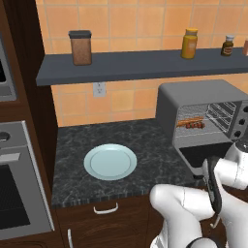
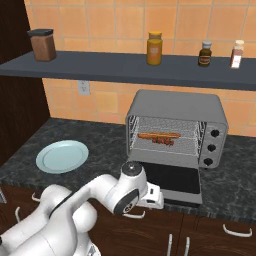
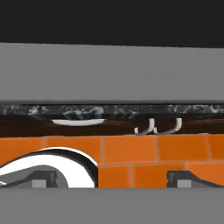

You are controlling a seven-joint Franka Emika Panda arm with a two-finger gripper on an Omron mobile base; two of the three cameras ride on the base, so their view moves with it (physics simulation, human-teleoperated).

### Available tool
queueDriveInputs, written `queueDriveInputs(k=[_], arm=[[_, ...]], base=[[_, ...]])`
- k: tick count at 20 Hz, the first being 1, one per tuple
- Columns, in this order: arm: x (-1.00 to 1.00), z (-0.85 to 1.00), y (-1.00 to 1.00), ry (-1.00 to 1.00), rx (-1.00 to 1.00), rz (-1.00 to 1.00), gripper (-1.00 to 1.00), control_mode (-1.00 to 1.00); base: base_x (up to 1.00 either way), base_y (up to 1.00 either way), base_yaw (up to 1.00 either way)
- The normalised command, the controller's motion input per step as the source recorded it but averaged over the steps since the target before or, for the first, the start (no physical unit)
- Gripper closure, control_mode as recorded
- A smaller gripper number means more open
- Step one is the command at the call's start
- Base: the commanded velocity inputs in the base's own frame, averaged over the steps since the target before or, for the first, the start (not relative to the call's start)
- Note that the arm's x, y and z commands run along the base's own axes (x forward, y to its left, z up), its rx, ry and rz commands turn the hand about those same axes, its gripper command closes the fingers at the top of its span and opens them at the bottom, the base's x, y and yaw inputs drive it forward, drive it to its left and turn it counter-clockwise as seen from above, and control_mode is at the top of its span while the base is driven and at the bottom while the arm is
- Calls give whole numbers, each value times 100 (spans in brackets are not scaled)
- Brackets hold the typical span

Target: Pick up the kebab skewer and baguette bread, and place them inside the toaster oven. Close the toaster oven door and start by setting the timer.

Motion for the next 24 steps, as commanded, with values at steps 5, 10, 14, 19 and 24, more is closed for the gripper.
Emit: queueDriveInputs(k=[5, 10, 14, 19, 24], arm=[[28, -46, 0, 3, 1, 8, -100, -100], [27, -27, -2, 0, 0, 0, -100, -100], [45, 0, 0, 0, 0, 0, -100, -100], [19, 0, 0, -10, 0, -2, -100, -100], [25, 3, 0, -11, 0, -5, -100, -100]], base=[[0, 0, 0], [0, 0, 0], [0, 0, 0], [0, 0, 0], [0, 0, 0]])
